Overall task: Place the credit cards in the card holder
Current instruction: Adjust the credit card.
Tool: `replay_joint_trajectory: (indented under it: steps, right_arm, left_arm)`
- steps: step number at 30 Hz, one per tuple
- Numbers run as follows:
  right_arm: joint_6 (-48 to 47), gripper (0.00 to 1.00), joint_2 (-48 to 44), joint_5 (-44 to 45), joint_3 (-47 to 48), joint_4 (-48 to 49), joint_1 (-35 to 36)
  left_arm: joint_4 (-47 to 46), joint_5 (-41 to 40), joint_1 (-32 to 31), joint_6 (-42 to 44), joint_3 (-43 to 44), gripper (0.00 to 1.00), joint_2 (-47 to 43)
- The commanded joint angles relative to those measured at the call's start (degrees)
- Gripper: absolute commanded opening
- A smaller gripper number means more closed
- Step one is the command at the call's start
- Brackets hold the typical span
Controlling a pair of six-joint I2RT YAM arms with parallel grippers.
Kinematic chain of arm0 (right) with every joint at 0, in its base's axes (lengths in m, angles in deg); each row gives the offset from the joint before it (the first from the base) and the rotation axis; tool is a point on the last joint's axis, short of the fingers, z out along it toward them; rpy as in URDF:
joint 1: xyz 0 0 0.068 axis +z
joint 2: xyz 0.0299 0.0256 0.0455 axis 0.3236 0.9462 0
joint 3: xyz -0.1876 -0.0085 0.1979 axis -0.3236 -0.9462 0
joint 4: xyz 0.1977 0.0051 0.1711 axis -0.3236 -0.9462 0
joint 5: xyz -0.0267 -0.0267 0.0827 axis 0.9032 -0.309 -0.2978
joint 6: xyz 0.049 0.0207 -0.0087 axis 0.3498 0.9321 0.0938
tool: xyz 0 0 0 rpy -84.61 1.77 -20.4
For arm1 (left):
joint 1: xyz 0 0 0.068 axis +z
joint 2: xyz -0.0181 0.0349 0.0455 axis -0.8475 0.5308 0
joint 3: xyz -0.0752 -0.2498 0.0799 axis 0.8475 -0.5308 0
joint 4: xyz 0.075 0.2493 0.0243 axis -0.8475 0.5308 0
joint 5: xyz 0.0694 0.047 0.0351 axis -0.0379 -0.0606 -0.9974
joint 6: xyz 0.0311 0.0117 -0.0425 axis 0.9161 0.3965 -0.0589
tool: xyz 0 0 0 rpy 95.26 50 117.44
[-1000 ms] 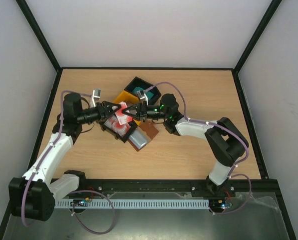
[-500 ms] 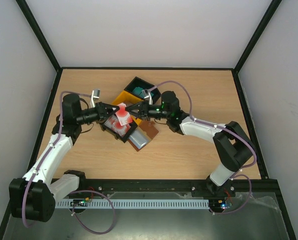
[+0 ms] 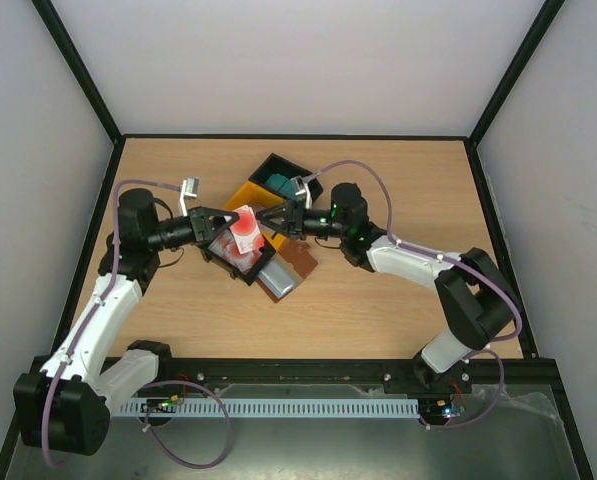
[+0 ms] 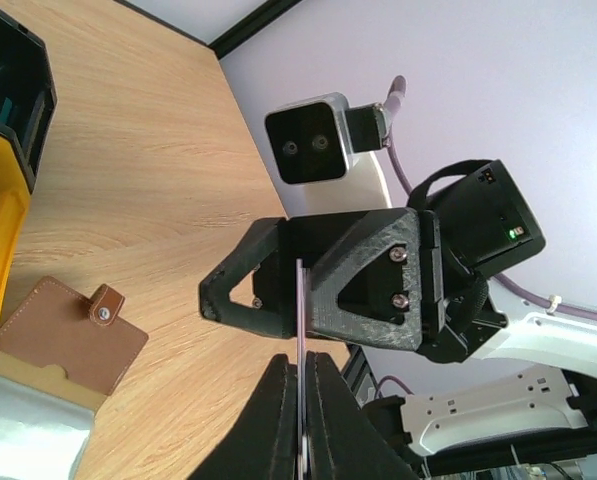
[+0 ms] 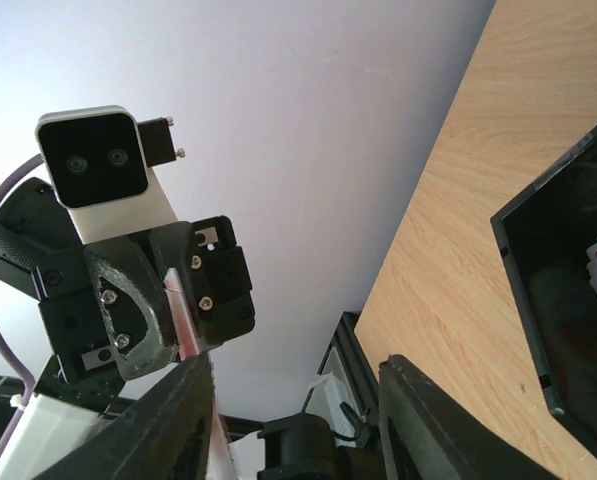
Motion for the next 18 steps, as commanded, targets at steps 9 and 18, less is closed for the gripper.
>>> replay_joint_trajectory:
  steps: [9,18]
  right_arm:
    - [-7.15,0.62,-2.39,1.55,2.3,-2.86,4.45]
    - [-5.95,0.06,-2.86,3.13,2.8,-3.12,5.06]
  left_arm:
    - [-2.07,0.86,0.35,-1.11,1.59,0.03,-0.68]
    - [-2.0,0.54,0.88,-4.39,3.14,0.12,-1.49]
